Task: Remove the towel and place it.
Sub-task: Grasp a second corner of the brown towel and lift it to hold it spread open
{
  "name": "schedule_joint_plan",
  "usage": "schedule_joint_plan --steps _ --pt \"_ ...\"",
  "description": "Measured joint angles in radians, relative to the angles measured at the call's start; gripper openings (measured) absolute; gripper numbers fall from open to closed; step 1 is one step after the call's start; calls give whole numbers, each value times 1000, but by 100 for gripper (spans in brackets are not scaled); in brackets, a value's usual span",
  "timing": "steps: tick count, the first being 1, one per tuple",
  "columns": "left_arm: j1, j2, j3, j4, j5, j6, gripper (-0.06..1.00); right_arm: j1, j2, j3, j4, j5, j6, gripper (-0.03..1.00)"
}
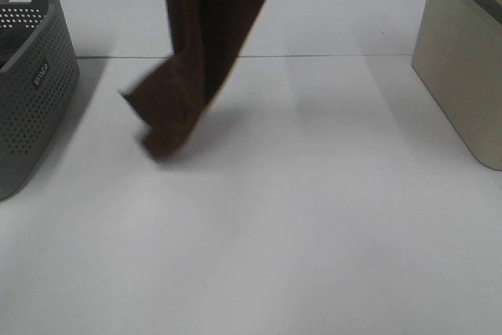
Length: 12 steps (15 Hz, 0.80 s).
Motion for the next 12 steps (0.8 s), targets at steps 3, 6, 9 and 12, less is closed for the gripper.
schedule_joint_plan --steps 3,6,9,12 --pt "85 55 0 -141 -194 -43 0 0 63 -69 -63 -138 23 1" --pt "128 97 0 -184 -393 -47 0 0 97 -90 -79 -307 24 1" --pt "153 162 0 -180 -608 -49 0 0 140 -91 -150 -469 26 1" --pt "190 202 0 -166 -692 -49 0 0 181 -92 -189 -551 35 1"
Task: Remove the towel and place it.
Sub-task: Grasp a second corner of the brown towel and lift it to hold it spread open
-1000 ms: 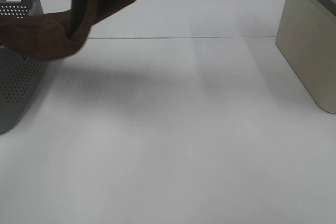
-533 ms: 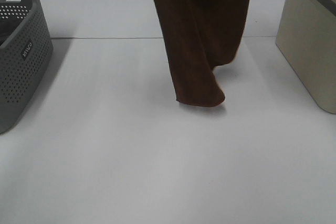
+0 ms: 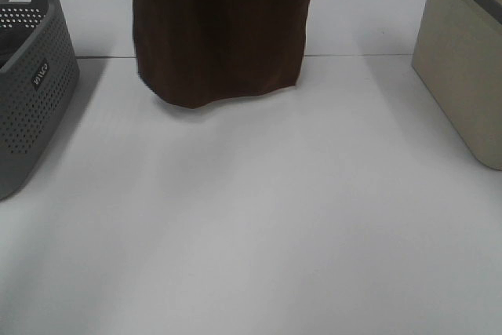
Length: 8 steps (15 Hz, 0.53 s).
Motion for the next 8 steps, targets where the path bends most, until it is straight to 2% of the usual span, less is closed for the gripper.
schedule_joint_plan --steps 3,8 --pt "43 53 0 0 -75 0 0 0 49 0 -5 -74 7 1" --pt "111 180 -22 -59 -323 -1 0 -23 150 -38 -5 -240 22 1"
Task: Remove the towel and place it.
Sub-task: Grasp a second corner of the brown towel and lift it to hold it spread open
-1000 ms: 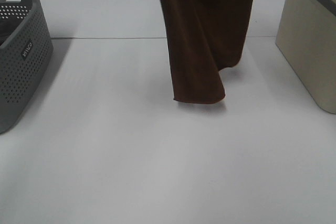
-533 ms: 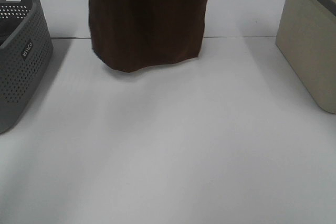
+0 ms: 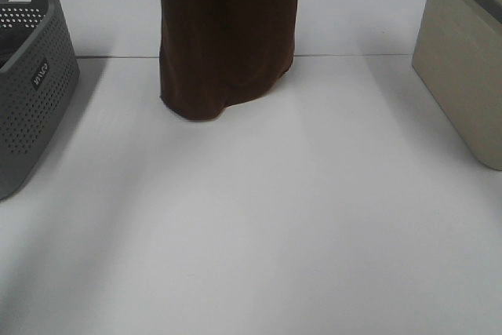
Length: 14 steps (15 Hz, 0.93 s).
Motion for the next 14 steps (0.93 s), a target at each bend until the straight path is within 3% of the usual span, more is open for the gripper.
schedule_joint_plan --steps 3,6,11,14 --pt "3 126 -223 -9 -28 -38 0 -18 74 -130 3 -11 11 1" --pt "3 208 -369 -11 54 -74 0 -18 95 -140 3 16 16 1" --pt "6 255 -375 -11 168 -87 0 -20 108 -140 0 83 16 1" --pt "26 255 -379 -7 94 -88 0 -31 108 -140 -1 13 -5 1"
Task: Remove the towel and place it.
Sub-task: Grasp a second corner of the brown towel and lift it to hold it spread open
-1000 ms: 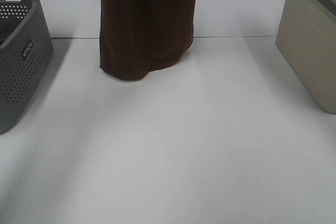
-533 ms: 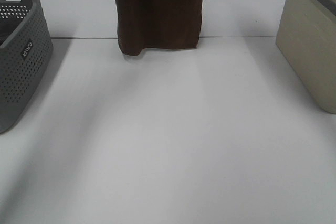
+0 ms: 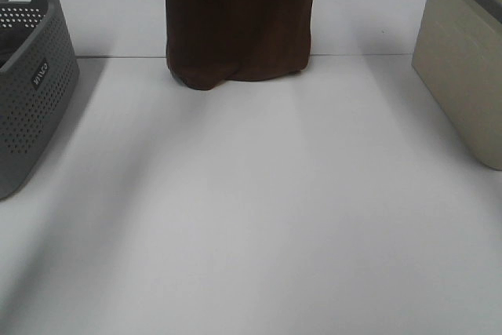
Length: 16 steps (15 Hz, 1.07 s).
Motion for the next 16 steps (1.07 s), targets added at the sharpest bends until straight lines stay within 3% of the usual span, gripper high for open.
schedule_joint_plan --steps 4,6,11,16 --pt "21 0 -1 4 -114 0 0 -10 13 0 22 -185 -1 1" --pt "24 8 -1 7 -158 0 0 -10 42 -1 30 -226 -1 1" --pt "62 72 -61 10 -197 -57 0 -10 130 -105 31 -239 -1 1" --pt "65 89 -122 33 -142 -68 0 -10 138 -124 35 -209 -22 1"
